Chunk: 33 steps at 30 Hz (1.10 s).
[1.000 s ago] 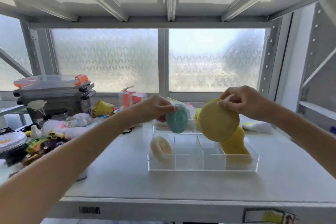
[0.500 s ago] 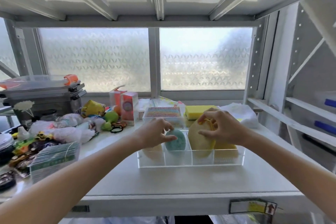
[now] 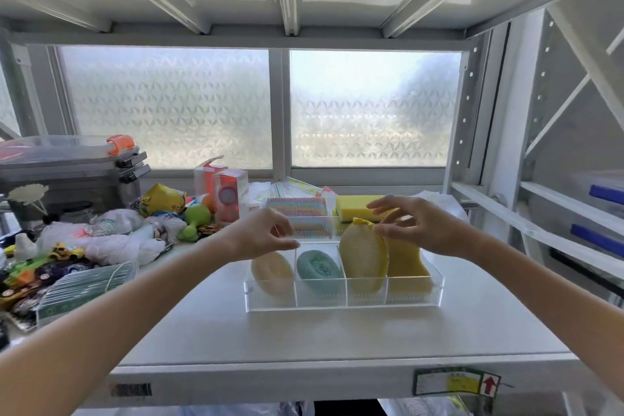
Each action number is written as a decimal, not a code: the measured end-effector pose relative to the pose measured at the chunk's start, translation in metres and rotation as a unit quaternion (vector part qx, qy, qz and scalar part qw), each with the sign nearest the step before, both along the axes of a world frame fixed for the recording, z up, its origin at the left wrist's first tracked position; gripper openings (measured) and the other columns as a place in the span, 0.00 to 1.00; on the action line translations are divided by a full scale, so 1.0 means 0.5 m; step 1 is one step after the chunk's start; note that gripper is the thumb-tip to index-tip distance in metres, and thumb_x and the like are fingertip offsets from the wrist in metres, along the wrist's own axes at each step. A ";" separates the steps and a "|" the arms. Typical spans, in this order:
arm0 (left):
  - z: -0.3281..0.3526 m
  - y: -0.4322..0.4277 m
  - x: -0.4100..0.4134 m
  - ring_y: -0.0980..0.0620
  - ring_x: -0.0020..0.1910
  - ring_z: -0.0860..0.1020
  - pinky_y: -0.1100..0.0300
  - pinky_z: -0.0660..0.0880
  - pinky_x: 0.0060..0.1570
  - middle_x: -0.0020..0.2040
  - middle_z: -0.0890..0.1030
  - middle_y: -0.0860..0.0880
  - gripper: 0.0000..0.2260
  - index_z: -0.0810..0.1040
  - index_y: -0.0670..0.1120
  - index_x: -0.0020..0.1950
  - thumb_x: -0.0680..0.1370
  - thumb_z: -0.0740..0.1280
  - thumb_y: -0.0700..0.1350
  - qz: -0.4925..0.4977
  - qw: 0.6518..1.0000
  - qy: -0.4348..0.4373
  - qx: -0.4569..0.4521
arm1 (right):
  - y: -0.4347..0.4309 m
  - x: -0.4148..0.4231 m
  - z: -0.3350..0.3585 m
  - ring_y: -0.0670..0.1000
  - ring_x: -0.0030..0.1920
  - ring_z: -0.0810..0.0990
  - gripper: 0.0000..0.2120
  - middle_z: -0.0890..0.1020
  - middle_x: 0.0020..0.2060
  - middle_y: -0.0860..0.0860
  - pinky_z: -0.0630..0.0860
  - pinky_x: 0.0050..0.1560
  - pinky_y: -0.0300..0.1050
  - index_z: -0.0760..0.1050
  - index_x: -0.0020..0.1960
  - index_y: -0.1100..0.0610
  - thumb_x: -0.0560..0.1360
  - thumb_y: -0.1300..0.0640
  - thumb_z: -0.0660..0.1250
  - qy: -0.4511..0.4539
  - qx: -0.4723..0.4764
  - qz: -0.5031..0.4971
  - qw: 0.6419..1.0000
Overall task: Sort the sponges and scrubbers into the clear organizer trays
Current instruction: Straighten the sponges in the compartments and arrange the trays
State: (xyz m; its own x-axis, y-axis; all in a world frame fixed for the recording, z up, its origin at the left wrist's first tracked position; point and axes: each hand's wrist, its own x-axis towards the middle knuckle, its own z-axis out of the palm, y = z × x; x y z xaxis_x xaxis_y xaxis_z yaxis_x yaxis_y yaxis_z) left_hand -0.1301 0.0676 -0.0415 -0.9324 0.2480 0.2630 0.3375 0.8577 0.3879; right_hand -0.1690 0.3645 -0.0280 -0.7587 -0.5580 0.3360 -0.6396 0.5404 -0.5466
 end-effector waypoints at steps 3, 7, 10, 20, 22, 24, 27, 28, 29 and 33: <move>-0.001 -0.043 0.011 0.54 0.42 0.79 0.64 0.77 0.41 0.43 0.81 0.50 0.15 0.82 0.43 0.51 0.71 0.72 0.53 0.029 0.999 -0.015 0.001 | 0.046 -0.012 -0.012 0.49 0.49 0.82 0.14 0.82 0.49 0.49 0.80 0.54 0.51 0.77 0.53 0.55 0.69 0.55 0.74 0.038 -0.040 -0.054 0.997; -0.032 -0.070 0.018 0.55 0.41 0.79 0.62 0.78 0.42 0.43 0.82 0.50 0.18 0.83 0.44 0.50 0.67 0.75 0.55 0.039 0.997 -0.064 0.014 | 0.058 -0.016 -0.051 0.49 0.51 0.78 0.23 0.80 0.50 0.47 0.78 0.52 0.44 0.76 0.54 0.53 0.62 0.49 0.78 0.034 0.071 -0.068 0.995; -0.032 -0.066 0.020 0.54 0.40 0.80 0.61 0.80 0.41 0.42 0.84 0.48 0.16 0.84 0.43 0.48 0.65 0.78 0.50 0.034 0.998 -0.045 0.030 | 0.043 -0.019 -0.068 0.48 0.53 0.73 0.30 0.78 0.53 0.47 0.73 0.54 0.43 0.74 0.57 0.50 0.59 0.45 0.79 0.069 0.100 -0.080 0.989; -0.033 -0.066 0.006 0.54 0.39 0.81 0.64 0.78 0.40 0.41 0.85 0.49 0.11 0.85 0.44 0.45 0.66 0.77 0.48 0.026 0.998 -0.035 0.041 | 0.033 -0.023 -0.042 0.53 0.49 0.76 0.26 0.77 0.47 0.52 0.78 0.51 0.50 0.73 0.51 0.54 0.59 0.45 0.79 0.045 0.081 -0.154 0.984; -0.032 -0.070 0.007 0.54 0.40 0.82 0.63 0.79 0.41 0.41 0.86 0.49 0.11 0.86 0.45 0.45 0.66 0.77 0.49 0.023 0.998 -0.041 0.046 | 0.027 -0.021 -0.039 0.53 0.50 0.78 0.25 0.79 0.48 0.53 0.79 0.51 0.50 0.73 0.51 0.56 0.61 0.47 0.78 0.038 0.064 -0.153 0.985; -0.032 -0.071 0.009 0.53 0.41 0.82 0.62 0.80 0.42 0.41 0.86 0.49 0.12 0.86 0.45 0.45 0.66 0.77 0.50 0.022 0.998 -0.042 0.048 | 0.023 -0.021 -0.036 0.54 0.50 0.78 0.23 0.79 0.48 0.54 0.79 0.50 0.49 0.73 0.51 0.57 0.63 0.48 0.78 0.023 0.033 -0.168 0.985; -0.033 -0.074 0.012 0.54 0.42 0.82 0.63 0.80 0.42 0.43 0.85 0.48 0.16 0.85 0.45 0.48 0.65 0.77 0.51 0.036 0.997 -0.032 0.055 | 0.022 -0.020 -0.042 0.53 0.48 0.78 0.22 0.78 0.47 0.54 0.79 0.47 0.46 0.72 0.52 0.57 0.65 0.50 0.77 0.000 0.023 -0.174 0.985; -0.034 -0.075 0.011 0.54 0.42 0.82 0.64 0.79 0.42 0.42 0.85 0.48 0.15 0.85 0.45 0.48 0.66 0.77 0.51 0.039 0.997 -0.032 0.057 | 0.023 -0.020 -0.044 0.53 0.47 0.78 0.22 0.78 0.46 0.53 0.79 0.47 0.45 0.72 0.52 0.56 0.65 0.50 0.77 0.000 0.022 -0.173 0.985; -0.036 -0.076 0.010 0.54 0.42 0.82 0.64 0.79 0.41 0.42 0.85 0.48 0.14 0.85 0.45 0.47 0.66 0.77 0.51 0.039 0.997 -0.035 0.058 | 0.024 -0.019 -0.046 0.53 0.47 0.79 0.21 0.78 0.46 0.53 0.79 0.47 0.45 0.72 0.51 0.56 0.65 0.50 0.77 0.001 0.023 -0.175 0.984; -0.038 -0.077 0.011 0.56 0.41 0.82 0.66 0.77 0.40 0.42 0.86 0.51 0.10 0.86 0.46 0.45 0.70 0.74 0.50 0.048 0.996 -0.049 0.059 | 0.030 -0.020 -0.052 0.54 0.47 0.80 0.23 0.81 0.46 0.54 0.79 0.52 0.53 0.73 0.51 0.56 0.64 0.46 0.77 0.029 0.049 -0.199 0.978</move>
State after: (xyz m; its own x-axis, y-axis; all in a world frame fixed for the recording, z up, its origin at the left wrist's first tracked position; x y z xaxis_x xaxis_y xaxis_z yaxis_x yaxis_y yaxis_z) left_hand -0.1247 0.0292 -0.0605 -0.9728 0.1296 0.1922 0.2124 0.8308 0.5145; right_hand -0.1792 0.3796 -0.0541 -0.9037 -0.2537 0.3448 -0.3962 0.8008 -0.4491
